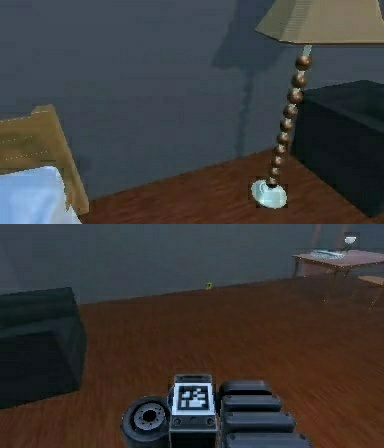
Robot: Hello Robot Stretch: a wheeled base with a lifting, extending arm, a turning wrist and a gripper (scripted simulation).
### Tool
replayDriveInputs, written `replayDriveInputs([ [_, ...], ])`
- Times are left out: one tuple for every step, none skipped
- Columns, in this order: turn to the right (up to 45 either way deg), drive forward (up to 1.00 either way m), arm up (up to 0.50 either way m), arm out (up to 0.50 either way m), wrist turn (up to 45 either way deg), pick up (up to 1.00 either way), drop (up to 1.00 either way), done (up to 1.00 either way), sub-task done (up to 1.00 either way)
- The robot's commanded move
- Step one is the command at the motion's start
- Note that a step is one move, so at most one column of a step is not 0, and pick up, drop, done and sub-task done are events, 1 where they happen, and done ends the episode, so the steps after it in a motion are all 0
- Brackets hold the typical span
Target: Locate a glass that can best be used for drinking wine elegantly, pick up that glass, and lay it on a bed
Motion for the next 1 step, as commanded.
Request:
replayDriveInputs([
  [-45.0, 0.0, 0.0, 0.0, 0.0, 0.0, 0.0, 0.0, 0.0],
])
